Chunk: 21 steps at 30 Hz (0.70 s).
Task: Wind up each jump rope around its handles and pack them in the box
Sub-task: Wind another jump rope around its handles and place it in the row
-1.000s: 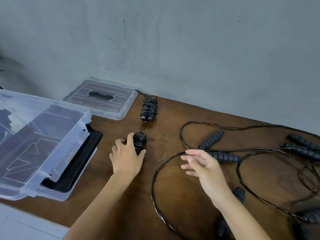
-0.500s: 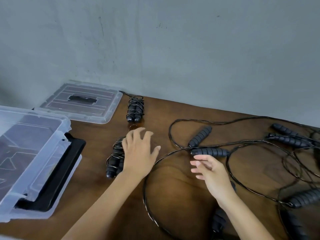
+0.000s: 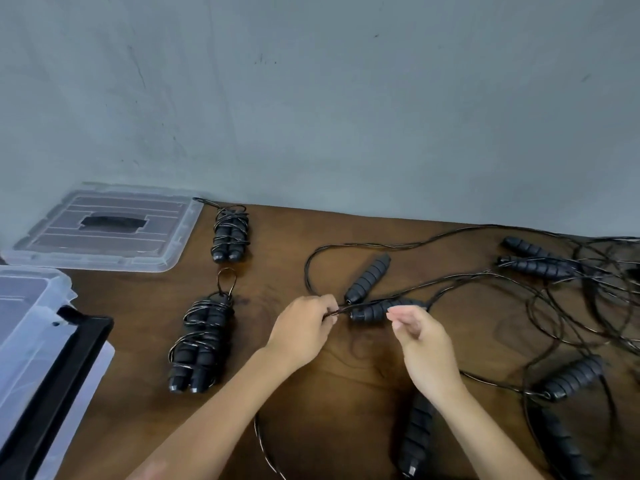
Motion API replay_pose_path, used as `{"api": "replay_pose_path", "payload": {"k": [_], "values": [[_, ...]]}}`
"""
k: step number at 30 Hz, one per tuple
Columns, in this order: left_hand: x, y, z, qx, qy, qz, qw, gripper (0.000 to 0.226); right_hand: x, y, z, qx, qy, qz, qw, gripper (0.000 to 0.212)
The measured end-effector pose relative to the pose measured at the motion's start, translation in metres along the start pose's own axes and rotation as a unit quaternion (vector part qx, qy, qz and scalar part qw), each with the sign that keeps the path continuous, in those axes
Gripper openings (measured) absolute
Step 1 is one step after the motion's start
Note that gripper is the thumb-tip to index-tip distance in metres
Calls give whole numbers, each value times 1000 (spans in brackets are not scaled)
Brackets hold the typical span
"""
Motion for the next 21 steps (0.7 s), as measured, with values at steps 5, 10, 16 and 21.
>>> {"api": "replay_pose_path", "payload": {"k": [5,10,16,21], "values": [[17,32,-17,69,-95,-96,988,14,-33,-22,22,57,37,51,996,24],[21,49,-31,37,-167,-149,974,33,-64,-20,-2,173,-66,36,982,23],[-1,42,-20,58,-105,-142,983,24,-61,-12,-19,292,-161,53,941,31],[-36,38,-14,16,-59,-89,994,60,-56,-11,-20,357,-183,63,914,37]]}}
Point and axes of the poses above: each hand's wrist, its own x-axis away from the middle knuckle, its own z-axis out of the back of the hand, y = z × x, the point moved 10 cm from there along -x, towards the middle knuckle, and after that the axes turned 3 degrees about -x, right-handed, at the moved point
